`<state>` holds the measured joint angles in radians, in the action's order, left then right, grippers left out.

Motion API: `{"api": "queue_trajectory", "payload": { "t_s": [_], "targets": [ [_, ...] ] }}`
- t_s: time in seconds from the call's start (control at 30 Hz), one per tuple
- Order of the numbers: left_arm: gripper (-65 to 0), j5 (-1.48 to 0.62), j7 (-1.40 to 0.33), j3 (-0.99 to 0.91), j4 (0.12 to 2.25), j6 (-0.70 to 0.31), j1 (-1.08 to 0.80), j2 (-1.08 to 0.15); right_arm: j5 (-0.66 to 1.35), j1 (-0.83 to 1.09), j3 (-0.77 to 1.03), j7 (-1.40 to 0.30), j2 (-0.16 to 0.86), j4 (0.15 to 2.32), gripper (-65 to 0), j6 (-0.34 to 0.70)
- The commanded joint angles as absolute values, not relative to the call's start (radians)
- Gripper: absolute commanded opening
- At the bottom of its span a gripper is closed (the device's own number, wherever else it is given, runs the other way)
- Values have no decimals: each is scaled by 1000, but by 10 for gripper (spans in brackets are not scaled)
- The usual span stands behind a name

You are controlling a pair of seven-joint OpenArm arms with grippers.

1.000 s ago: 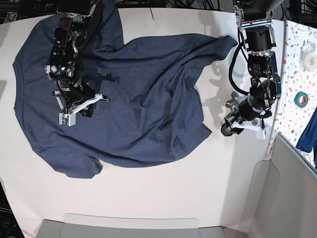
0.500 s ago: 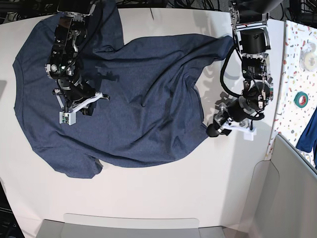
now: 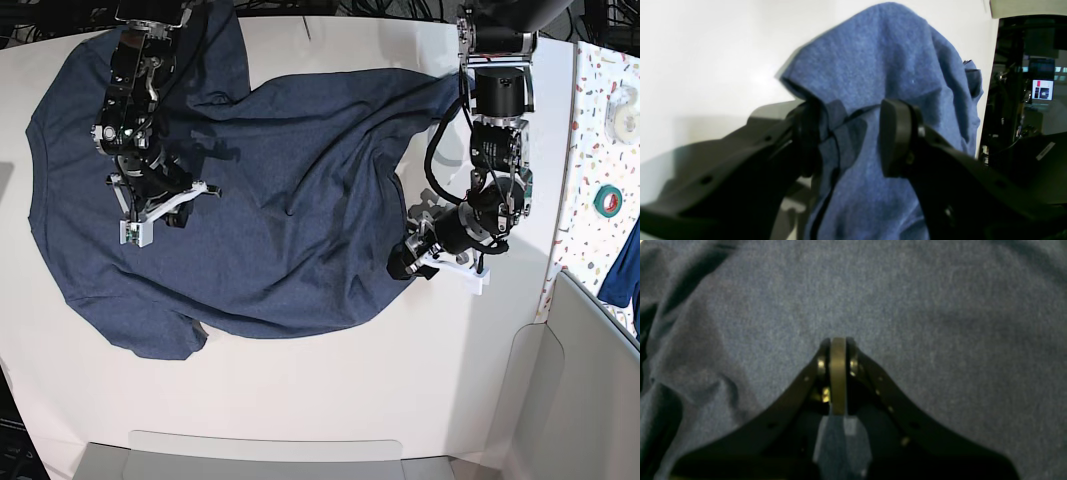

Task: Layout the t-shirt on the table in an organized manner, then fold the t-shirt properly
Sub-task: 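Move the left gripper to the shirt's side edge and grasp it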

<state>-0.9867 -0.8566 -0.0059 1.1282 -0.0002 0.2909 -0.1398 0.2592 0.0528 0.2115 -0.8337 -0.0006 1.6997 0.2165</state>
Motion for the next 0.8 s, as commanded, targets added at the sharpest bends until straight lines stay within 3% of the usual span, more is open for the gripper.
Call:
{"api": "queue_trajectory", "payload": {
  "t_s": [0.0, 0.3, 0.53, 0.77],
  "targets": [
    [-363, -969, -875, -1, 1132, 13, 300, -134, 265, 45, 213, -806, 2, 1716, -650, 219],
    [-370, -969, -805, -1, 1132, 12, 303, -113, 265, 51, 213, -808, 2, 1716, -650, 219],
    [-467, -969, -702, -1, 1078, 5, 306, -111, 265, 65, 213, -805, 2, 1716, -650, 220],
    [-452, -970, -680, -2, 1017, 5, 344, -113, 265, 77, 213, -803, 2, 1716, -650, 223]
  ]
}}
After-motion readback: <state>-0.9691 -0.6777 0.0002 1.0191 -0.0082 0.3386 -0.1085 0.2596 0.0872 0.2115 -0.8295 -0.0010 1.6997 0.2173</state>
